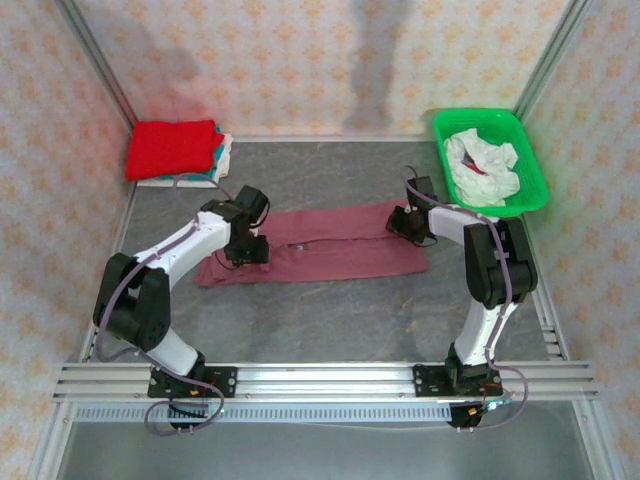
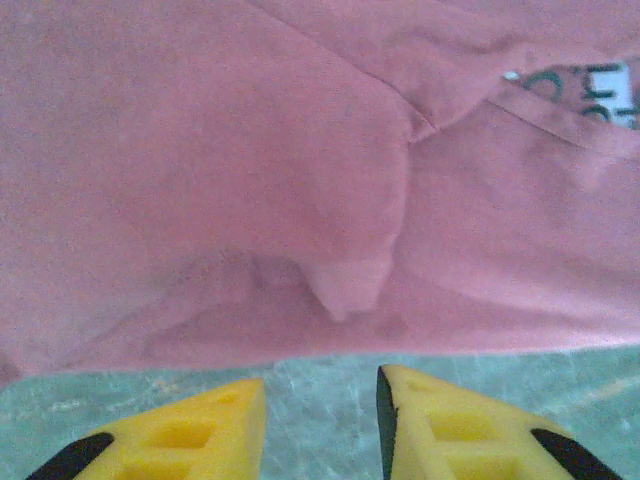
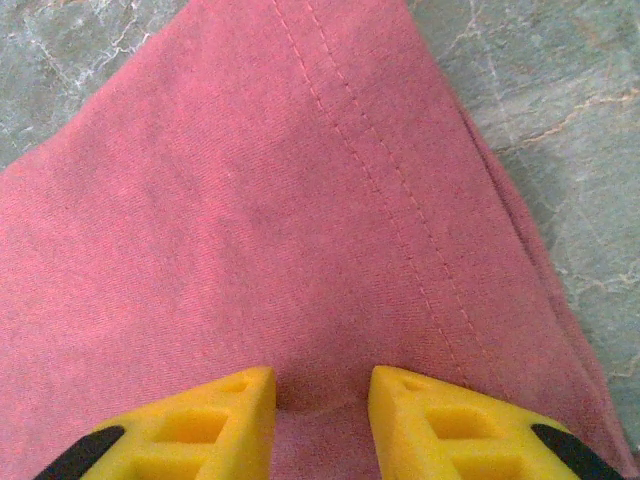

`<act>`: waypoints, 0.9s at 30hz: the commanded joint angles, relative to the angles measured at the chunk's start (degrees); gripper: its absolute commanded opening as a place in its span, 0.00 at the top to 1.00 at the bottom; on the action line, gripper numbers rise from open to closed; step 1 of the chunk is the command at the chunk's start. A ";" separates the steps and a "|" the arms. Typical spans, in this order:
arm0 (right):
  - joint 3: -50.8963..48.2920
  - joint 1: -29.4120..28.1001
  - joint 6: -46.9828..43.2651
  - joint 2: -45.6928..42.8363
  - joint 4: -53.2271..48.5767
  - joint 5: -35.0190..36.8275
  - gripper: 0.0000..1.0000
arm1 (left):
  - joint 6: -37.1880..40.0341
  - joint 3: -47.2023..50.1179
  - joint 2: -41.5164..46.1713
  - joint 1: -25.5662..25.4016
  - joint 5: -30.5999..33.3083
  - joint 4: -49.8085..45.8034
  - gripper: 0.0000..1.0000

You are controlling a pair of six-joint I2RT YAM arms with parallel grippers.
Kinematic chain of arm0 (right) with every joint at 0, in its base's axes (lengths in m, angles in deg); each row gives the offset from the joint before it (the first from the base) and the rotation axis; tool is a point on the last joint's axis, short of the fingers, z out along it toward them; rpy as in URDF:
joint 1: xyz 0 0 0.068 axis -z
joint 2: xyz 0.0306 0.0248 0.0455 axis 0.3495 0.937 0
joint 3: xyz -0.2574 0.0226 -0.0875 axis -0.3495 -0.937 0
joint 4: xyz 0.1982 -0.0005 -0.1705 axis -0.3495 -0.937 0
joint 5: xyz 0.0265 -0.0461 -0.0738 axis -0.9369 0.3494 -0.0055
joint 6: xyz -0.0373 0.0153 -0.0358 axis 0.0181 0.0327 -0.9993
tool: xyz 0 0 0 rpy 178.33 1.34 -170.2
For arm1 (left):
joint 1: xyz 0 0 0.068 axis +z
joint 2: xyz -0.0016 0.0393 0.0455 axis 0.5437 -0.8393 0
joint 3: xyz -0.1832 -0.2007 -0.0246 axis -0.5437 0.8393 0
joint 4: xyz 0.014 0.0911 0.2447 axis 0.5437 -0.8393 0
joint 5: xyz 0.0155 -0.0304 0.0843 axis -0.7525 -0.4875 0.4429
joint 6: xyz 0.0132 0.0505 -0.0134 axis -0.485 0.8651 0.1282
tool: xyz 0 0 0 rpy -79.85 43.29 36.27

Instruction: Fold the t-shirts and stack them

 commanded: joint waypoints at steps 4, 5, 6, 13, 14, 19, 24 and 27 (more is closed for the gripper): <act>-2.32 -0.02 0.68 3.10 -3.54 -0.49 0.68 | 2.92 -7.21 8.83 0.52 6.07 -5.55 0.63; -2.32 -0.03 0.65 2.97 -3.51 -0.59 0.68 | 2.86 -6.69 9.40 1.86 6.60 -3.49 0.63; -2.39 -0.09 0.49 2.69 -3.60 -0.66 0.68 | 3.15 -5.94 9.06 3.66 5.21 -0.96 0.65; -1.59 -0.68 -0.44 -2.89 -5.65 2.13 0.68 | 0.73 0.09 -2.45 14.22 0.33 15.46 0.73; -0.92 -0.85 -0.50 -3.60 -6.79 3.44 0.68 | 0.41 0.47 -3.99 15.01 0.24 17.27 0.73; 2.52 -2.48 0.08 -6.48 -13.29 10.23 0.66 | -1.32 -0.48 -11.13 16.57 -1.61 21.25 0.73; 7.97 -4.27 -0.76 -4.79 -18.39 14.53 0.65 | -4.95 2.45 -12.68 18.37 -4.57 28.20 0.76; 10.84 -4.91 -1.18 -2.96 -18.67 17.14 0.64 | -4.54 0.10 -15.65 19.04 -5.88 27.04 0.77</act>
